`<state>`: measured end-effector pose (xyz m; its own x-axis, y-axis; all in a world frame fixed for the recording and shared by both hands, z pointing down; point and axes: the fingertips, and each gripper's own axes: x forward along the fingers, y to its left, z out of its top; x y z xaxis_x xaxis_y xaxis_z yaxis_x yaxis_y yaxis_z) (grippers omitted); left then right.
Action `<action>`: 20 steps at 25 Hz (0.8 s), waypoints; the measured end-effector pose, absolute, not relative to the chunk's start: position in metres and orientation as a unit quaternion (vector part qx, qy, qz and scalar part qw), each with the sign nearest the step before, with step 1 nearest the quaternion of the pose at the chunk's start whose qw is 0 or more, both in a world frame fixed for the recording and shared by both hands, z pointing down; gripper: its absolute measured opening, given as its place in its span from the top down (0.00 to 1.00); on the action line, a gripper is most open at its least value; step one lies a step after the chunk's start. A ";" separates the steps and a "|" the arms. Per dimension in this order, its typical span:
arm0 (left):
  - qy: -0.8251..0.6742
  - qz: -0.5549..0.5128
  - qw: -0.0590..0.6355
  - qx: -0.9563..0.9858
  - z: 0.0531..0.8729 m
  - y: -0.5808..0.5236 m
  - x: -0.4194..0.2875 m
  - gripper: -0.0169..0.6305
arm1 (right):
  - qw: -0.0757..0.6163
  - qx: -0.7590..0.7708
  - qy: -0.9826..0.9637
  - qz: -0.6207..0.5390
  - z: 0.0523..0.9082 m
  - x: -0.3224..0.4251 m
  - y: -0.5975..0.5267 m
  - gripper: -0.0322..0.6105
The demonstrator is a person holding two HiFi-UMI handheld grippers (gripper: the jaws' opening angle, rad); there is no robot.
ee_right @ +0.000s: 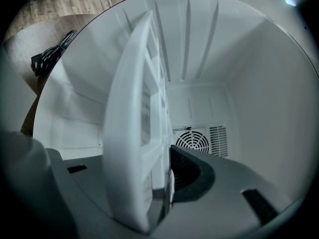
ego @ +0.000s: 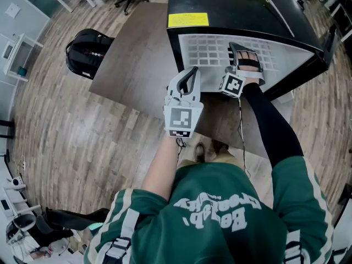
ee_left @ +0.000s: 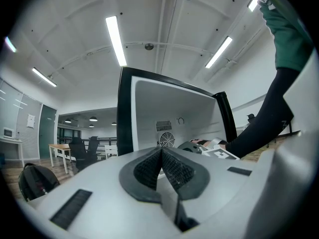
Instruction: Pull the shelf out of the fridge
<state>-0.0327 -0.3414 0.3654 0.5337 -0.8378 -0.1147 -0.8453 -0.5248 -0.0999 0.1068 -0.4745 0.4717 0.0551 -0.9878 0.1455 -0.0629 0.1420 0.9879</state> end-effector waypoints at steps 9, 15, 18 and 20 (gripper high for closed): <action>0.482 0.025 0.072 -0.873 0.365 -0.339 -0.034 0.95 | 0.530 0.491 -0.541 -0.431 0.469 0.103 -0.469 0.73; 0.480 0.026 0.072 -0.874 0.364 -0.336 -0.034 0.95 | 0.529 0.492 -0.540 -0.431 0.469 0.103 -0.465 0.73; 0.480 0.027 0.072 -0.874 0.364 -0.335 -0.034 0.95 | 0.532 0.493 -0.534 -0.434 0.470 0.105 -0.464 0.73; 0.480 0.028 0.072 -0.874 0.364 -0.335 -0.034 0.95 | 0.526 0.492 -0.544 -0.430 0.468 0.101 -0.461 0.73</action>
